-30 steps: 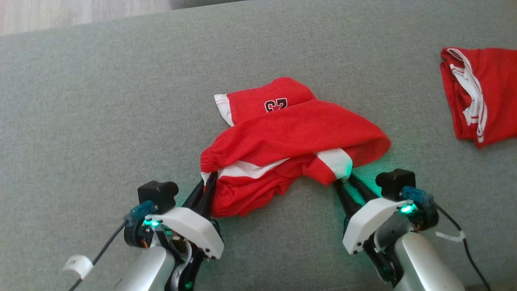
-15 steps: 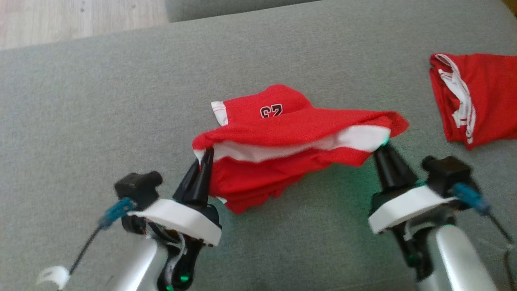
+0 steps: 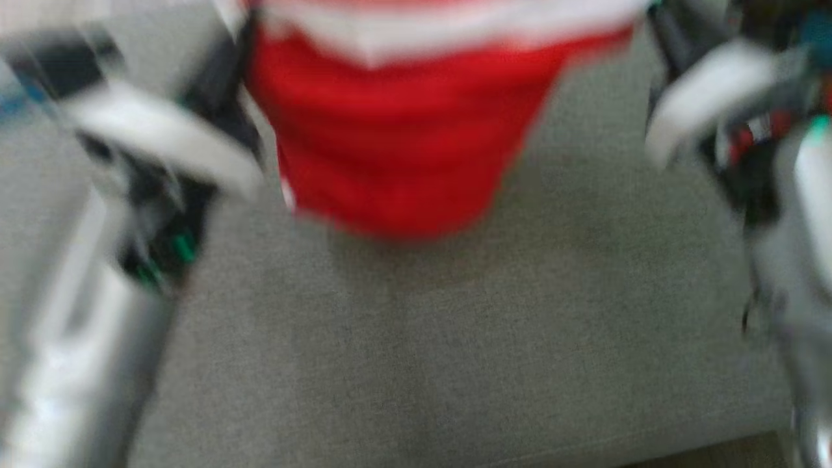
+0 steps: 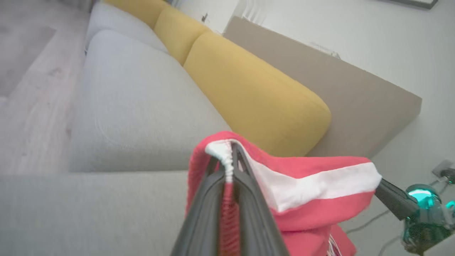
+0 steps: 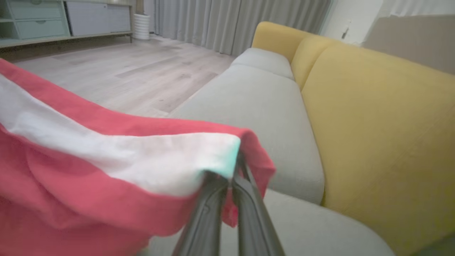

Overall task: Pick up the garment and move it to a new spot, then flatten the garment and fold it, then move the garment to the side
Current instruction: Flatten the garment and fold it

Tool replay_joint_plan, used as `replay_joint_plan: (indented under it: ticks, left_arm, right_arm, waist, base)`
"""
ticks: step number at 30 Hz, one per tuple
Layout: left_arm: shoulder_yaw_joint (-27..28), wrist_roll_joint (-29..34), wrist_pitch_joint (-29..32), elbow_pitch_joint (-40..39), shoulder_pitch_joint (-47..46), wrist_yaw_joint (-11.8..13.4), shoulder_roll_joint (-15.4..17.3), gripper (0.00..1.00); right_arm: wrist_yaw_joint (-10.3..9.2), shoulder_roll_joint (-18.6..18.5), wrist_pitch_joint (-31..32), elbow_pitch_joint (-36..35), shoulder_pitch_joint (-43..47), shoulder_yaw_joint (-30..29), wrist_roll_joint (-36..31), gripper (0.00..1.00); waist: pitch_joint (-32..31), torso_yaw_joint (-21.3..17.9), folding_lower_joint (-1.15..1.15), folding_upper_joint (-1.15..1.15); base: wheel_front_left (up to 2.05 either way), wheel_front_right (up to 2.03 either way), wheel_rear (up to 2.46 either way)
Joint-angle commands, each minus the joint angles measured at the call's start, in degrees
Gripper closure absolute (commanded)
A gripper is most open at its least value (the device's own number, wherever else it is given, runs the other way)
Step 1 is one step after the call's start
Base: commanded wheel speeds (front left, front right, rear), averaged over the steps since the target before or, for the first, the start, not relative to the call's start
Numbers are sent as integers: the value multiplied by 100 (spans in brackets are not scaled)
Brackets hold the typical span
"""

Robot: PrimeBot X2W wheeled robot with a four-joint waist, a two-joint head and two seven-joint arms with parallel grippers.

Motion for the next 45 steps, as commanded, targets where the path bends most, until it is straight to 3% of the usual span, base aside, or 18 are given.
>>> replay_joint_plan:
  ticks: [1, 5, 10, 15, 22, 28, 32, 38, 41, 45]
  left_arm:
    - [349, 54, 2, -54, -475, -11, 220, 100]
    - [655, 367, -457, 594, -1697, -60, 268, 100]
    - [878, 769, -1594, 1119, -2836, -322, 166, 100]
    - [738, 651, -1915, 1309, -2581, -522, 92, 100]
    - [109, 476, -1802, 1383, -1140, -616, 142, 100]
    - [-408, 45, -1536, 1114, 660, -631, 111, 100]
    - [-578, -278, -1247, 465, 1737, -496, 205, 100]
    - [-699, -656, -646, -1287, 3137, 118, 630, 100]
    - [-723, -767, -392, -2131, 3651, 488, 833, 100]
    - [-636, -818, -347, -2609, 3853, 767, 878, 100]
  right_arm:
    - [39, -18, -16, -22, -333, 165, 73, 100]
    - [39, 92, -524, 877, -1811, 241, 41, 100]
    - [39, 385, -1685, 1721, -3022, -231, -699, 100]
    - [39, 295, -1821, 2074, -2783, -178, -990, 100]
    - [39, -165, -1091, 2113, -1612, 316, -563, 100]
    - [39, -808, 74, 1163, -166, 743, 312, 100]
    - [39, -1188, 966, 64, 948, 552, 825, 100]
    - [39, -1399, 2381, -1851, 2792, -361, 949, 100]
    - [39, -1299, 2978, -2768, 3567, -888, 823, 100]
    - [39, -1157, 3143, -3480, 3869, -1201, 640, 100]
  waist:
    - [296, -69, -2, 0]
    - [633, -148, -2, 0]
    - [811, -139, -2, 0]
    - [720, -63, -2, 0]
    - [493, 13, -2, 0]
    - [70, 116, -2, 0]
    - [-288, 184, -2, 0]
    - [-620, 276, -2, 0]
    - [-629, 333, -2, 0]
    - [-547, 398, -2, 0]
  base:
    - [0, 0, 0]
    - [0, 0, 0]
    - [0, 0, 0]
    - [0, 0, 0]
    - [0, 0, 0]
    - [0, 0, 0]
    - [0, 0, 0]
    - [0, 0, 0]
    - [0, 0, 0]
    - [0, 0, 0]
